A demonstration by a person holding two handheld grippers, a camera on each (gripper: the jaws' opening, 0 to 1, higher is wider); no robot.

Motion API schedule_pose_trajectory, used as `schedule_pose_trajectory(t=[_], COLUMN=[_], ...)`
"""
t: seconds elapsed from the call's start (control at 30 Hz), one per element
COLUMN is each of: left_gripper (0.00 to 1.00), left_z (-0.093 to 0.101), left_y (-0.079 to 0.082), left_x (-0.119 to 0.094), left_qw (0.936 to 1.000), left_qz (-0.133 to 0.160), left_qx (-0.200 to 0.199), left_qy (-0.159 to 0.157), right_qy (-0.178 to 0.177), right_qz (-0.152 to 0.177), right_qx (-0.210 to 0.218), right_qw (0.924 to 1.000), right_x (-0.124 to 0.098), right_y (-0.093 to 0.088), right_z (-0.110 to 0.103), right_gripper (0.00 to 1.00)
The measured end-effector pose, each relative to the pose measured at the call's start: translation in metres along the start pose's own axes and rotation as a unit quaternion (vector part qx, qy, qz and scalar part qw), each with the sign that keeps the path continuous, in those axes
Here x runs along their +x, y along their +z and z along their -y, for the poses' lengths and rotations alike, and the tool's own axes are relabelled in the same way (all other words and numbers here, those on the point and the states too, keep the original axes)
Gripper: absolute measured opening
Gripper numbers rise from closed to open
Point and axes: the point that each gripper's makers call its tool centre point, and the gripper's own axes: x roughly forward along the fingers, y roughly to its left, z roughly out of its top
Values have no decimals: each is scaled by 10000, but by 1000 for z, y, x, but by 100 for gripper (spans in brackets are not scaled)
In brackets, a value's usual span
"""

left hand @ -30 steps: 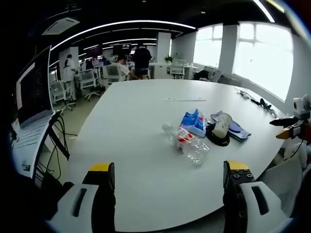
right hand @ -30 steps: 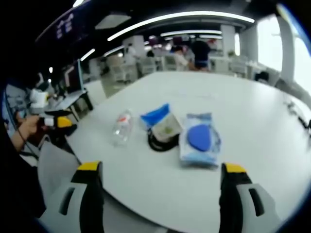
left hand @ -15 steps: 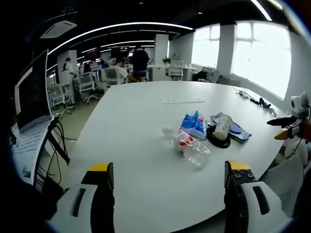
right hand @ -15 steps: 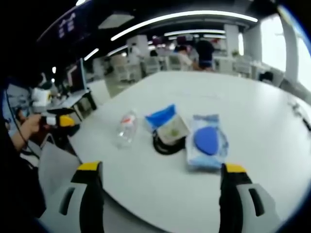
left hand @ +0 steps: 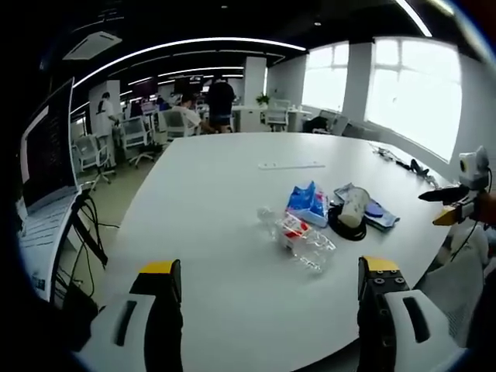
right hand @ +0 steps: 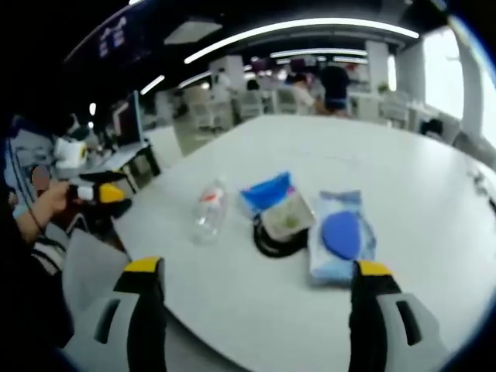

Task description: Arrange the tabletop items into an orderly group along one side of the table until the central work area is clear of visible clutter.

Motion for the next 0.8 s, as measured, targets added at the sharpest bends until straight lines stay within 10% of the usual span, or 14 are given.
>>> schedule_pose_trajectory(t=[0.8], left_gripper=[94], left_z=[-5], left_y=[5], left_x=[19], left_qw=[9998], left_qz=[-37], left_qx=[159], left_qy=[-126], right_qy=[324], right_qz=[-66], right_qx=[-316], right_qw=[9990], right_x=[32], right_y=[22], right_z=[-24], right_gripper=[96])
